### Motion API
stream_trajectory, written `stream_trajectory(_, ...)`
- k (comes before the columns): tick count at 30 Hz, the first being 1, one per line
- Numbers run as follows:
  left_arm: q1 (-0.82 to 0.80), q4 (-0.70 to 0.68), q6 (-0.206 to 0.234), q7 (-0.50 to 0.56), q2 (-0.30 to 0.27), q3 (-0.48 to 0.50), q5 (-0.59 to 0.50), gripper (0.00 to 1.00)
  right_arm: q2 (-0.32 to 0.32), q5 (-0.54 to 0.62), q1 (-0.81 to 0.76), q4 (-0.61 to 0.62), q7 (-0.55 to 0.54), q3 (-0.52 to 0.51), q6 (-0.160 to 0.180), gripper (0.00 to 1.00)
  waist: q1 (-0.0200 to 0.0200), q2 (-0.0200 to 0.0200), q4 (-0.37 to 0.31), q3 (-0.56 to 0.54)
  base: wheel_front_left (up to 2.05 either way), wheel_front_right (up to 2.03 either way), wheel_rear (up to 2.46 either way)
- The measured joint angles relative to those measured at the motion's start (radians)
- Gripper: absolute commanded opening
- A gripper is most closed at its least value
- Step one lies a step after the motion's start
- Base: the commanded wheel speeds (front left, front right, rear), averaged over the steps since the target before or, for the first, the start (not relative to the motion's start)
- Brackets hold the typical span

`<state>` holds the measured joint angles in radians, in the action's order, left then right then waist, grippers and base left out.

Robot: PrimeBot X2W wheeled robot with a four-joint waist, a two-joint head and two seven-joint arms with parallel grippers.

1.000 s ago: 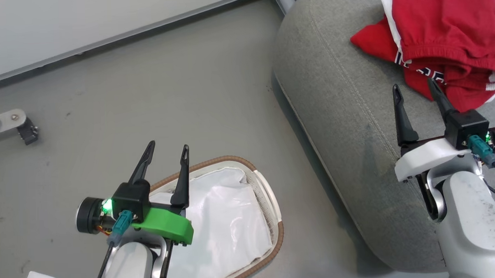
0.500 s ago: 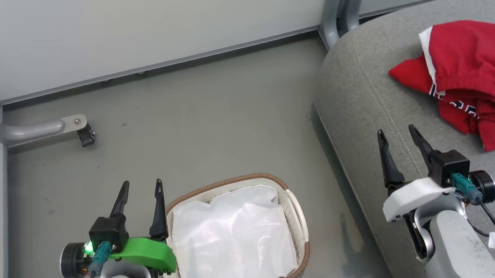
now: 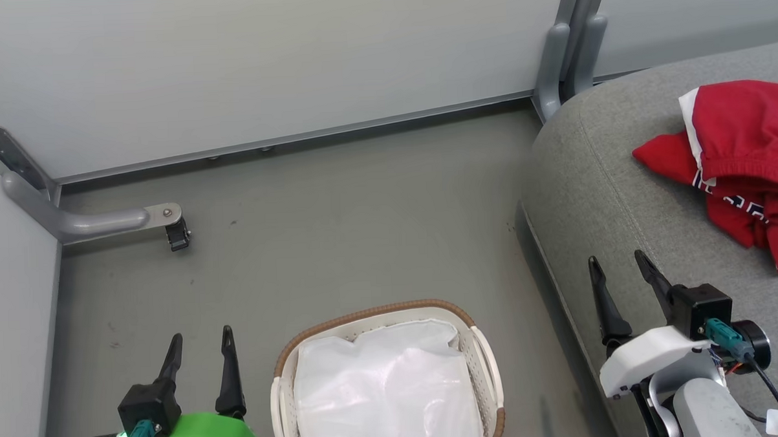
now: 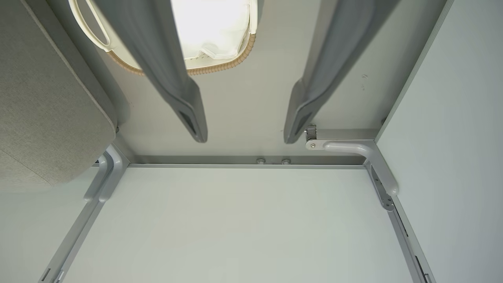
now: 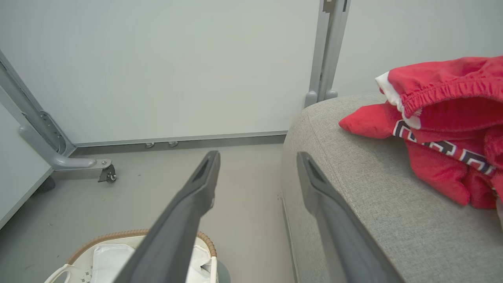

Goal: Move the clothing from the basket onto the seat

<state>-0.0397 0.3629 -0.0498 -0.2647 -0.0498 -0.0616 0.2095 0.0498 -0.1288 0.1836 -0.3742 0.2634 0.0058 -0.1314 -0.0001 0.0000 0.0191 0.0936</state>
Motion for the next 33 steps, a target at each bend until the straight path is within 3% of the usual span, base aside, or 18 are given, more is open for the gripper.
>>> stream_trajectory(8, 0.047, -0.002, 0.005, 0.0, 0.0, 0.019, 0.004, 1.0, 0.0, -0.022, -0.058, -0.005, 0.0, 0.011, 0.0, 1.0, 0.0, 0.0, 0.01, -0.045, 0.0, 0.0, 0.0)
stream_trajectory(16, 0.071, 0.021, -0.027, 0.0, 0.0, 0.025, 0.054, 1.0, 0.0, -0.033, -0.091, -0.009, 0.0, 0.016, 0.0, 1.0, 0.0, 0.0, 0.021, -0.068, 0.0, 0.0, 0.0)
stream_trajectory(17, 0.072, 0.034, -0.029, 0.0, 0.0, 0.024, 0.061, 0.0, -0.001, -0.033, -0.092, -0.013, 0.0, 0.017, 0.0, 0.0, 0.0, 0.0, 0.021, -0.069, 0.0, 0.0, 0.0)
stream_trajectory(22, 0.075, 0.074, -0.029, 0.003, 0.005, 0.025, 0.063, 0.0, -0.01, -0.036, -0.104, -0.051, -0.005, 0.016, 0.0, 0.0, 0.0, 0.0, 0.021, -0.069, 0.0, 0.0, 0.0)
stream_trajectory(33, 0.073, 0.057, -0.034, 0.061, 0.006, 0.045, 0.252, 0.0, -0.011, -0.241, -0.107, -0.035, -0.062, -0.002, 0.0, 0.0, 0.0, 0.0, 0.018, -0.071, 0.0, 0.0, 0.0)
